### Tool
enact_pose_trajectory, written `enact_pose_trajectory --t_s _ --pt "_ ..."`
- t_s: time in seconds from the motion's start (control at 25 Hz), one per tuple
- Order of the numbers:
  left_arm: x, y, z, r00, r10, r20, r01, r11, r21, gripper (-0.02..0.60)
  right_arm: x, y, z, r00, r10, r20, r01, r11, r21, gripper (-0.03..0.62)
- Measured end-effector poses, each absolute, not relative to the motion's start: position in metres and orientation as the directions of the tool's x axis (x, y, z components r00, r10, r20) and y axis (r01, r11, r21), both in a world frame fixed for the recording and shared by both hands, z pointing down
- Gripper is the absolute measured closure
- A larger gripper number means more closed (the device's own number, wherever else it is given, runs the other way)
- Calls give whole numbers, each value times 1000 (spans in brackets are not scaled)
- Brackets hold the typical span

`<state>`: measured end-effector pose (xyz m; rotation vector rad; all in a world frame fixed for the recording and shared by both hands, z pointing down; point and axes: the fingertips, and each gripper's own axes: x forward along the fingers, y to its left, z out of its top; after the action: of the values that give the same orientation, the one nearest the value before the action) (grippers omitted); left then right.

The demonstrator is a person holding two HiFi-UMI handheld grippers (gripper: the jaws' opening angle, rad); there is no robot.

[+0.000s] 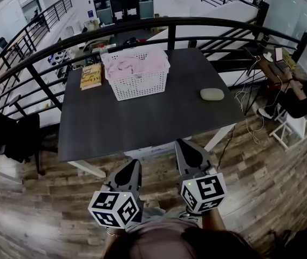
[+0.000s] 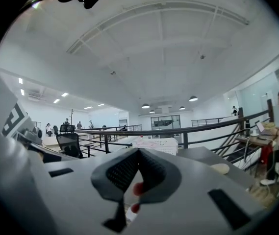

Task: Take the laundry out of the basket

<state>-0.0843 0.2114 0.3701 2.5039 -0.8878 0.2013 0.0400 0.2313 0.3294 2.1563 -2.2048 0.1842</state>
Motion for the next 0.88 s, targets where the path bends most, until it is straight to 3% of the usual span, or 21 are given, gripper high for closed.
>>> enact_pose_trajectory --t_s 0.88 --pt "-82 129 387 790 -535 298 -612 -673 415 584 39 157 341 -60 -987 146 -997 51 -61 576"
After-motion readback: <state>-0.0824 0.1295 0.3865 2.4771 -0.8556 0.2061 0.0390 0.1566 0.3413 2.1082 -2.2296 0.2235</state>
